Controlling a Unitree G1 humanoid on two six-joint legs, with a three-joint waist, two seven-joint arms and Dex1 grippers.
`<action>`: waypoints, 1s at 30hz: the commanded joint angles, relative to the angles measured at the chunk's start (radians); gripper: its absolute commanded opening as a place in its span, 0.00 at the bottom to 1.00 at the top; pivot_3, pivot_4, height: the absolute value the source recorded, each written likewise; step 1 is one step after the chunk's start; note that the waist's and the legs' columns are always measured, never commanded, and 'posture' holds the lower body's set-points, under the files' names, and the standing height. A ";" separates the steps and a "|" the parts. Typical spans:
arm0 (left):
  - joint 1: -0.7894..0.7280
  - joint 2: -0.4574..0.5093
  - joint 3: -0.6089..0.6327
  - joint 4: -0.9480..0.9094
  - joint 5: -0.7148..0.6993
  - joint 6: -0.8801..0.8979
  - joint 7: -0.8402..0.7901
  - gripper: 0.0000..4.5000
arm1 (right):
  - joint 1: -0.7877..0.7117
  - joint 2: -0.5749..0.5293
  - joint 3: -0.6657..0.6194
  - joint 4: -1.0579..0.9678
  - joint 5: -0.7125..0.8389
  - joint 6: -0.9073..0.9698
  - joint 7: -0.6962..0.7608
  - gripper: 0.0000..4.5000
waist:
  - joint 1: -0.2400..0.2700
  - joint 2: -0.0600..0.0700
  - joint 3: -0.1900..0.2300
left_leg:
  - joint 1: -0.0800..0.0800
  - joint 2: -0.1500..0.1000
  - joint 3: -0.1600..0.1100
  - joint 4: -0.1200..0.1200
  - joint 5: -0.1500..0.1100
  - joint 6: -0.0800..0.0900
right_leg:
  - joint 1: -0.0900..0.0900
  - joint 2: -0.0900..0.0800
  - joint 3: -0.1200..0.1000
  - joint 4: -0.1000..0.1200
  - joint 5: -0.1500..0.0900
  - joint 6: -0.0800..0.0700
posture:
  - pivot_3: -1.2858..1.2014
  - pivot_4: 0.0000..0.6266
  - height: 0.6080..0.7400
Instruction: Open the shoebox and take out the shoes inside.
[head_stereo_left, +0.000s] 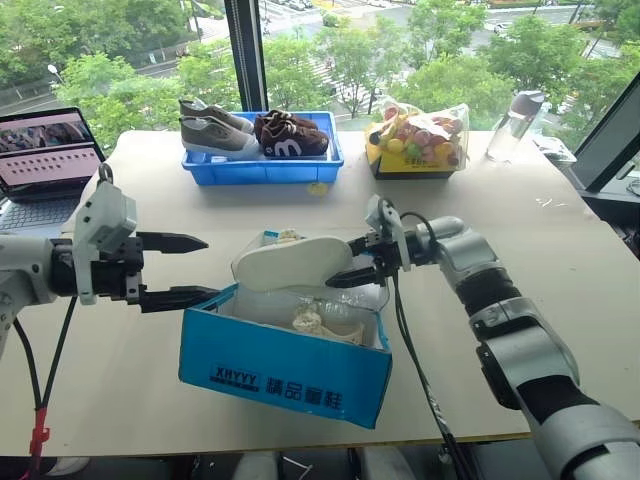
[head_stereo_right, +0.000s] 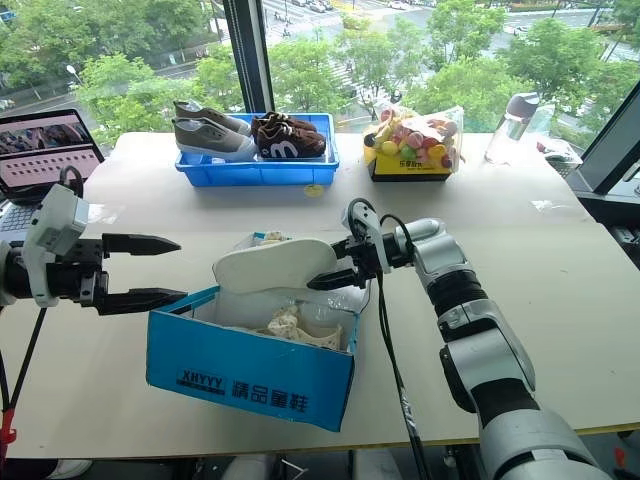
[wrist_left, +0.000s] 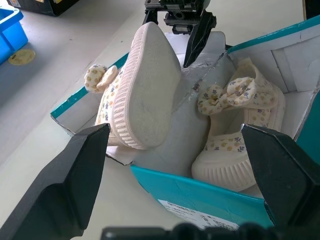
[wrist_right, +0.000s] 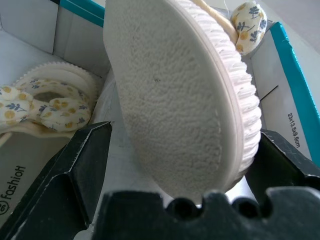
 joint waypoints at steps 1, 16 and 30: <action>0.001 0.006 0.038 -0.028 -0.016 -0.002 0.005 1.00 | -0.038 0.015 -0.060 -0.005 0.020 -0.013 -0.003 0.62 | -0.002 0.000 0.000 | 0.000 0.000 0.000 0.000 0.000 0.000 | 0.000 0.000 0.000 0.000 0.000 0.000 | 0.52 0.24 1.00; -0.029 -0.003 -0.001 -0.014 -0.013 -0.011 0.011 1.00 | -0.100 -0.063 -0.344 -0.061 0.082 -0.056 -0.280 0.16 | 0.003 0.001 0.000 | -0.001 0.000 0.000 0.000 0.000 0.000 | -0.001 -0.001 0.000 0.000 0.000 0.000 | 0.52 0.24 1.00; -0.112 -0.032 -0.092 0.046 0.017 -0.045 -0.019 1.00 | 0.223 -0.477 -0.204 -0.054 -0.379 -0.375 -0.683 0.16 | -0.011 0.001 0.001 | -0.001 -0.002 0.002 -0.001 0.000 0.000 | -0.001 -0.002 0.002 -0.001 0.000 0.000 | 0.52 0.24 1.00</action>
